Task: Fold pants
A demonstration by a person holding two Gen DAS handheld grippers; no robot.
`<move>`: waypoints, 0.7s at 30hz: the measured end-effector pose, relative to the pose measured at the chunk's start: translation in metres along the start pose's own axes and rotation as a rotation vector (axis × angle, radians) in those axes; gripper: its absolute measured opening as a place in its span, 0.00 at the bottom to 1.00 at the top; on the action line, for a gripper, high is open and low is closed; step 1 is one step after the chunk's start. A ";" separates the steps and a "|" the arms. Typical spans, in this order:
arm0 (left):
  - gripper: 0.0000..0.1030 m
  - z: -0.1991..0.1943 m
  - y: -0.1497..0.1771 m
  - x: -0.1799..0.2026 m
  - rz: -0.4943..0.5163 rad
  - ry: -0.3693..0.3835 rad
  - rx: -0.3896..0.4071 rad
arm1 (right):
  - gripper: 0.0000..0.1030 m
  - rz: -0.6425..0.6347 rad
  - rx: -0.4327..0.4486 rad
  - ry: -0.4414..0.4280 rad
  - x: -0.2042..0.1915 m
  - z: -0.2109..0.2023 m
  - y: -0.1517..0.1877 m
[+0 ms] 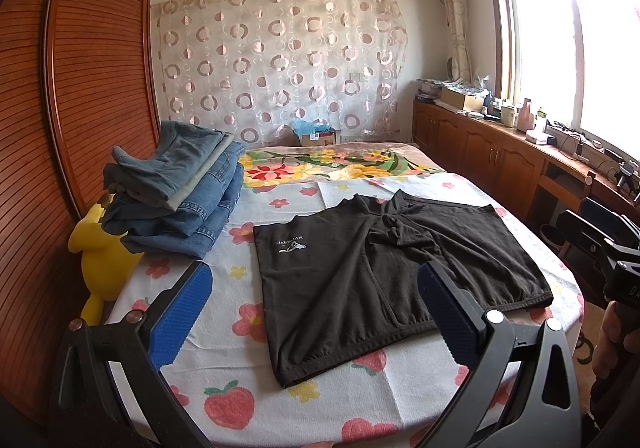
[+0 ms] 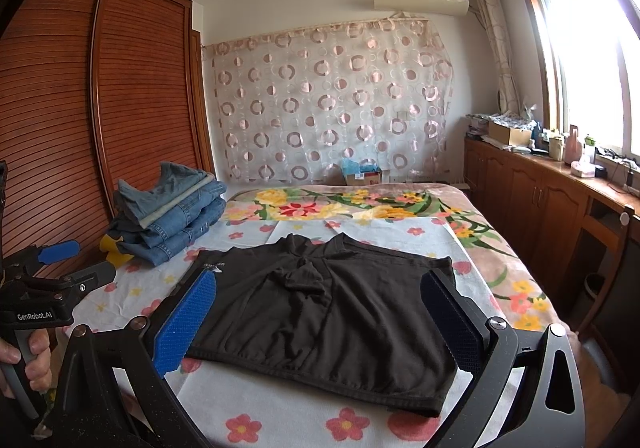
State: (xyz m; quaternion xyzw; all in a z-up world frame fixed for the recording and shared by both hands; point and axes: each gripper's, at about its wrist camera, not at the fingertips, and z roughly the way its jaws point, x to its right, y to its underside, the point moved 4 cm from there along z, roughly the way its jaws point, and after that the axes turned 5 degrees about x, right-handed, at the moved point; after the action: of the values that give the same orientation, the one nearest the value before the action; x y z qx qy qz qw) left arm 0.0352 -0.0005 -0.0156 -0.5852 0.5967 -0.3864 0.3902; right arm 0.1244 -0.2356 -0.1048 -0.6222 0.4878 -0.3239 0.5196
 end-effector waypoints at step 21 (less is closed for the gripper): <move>1.00 0.000 0.000 0.000 0.003 -0.001 0.002 | 0.99 0.001 0.000 -0.002 -0.002 -0.001 0.001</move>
State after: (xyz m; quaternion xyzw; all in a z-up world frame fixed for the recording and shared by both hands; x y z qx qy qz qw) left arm 0.0347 -0.0009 -0.0156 -0.5841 0.5969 -0.3863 0.3916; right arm 0.1229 -0.2344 -0.1052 -0.6222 0.4876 -0.3229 0.5204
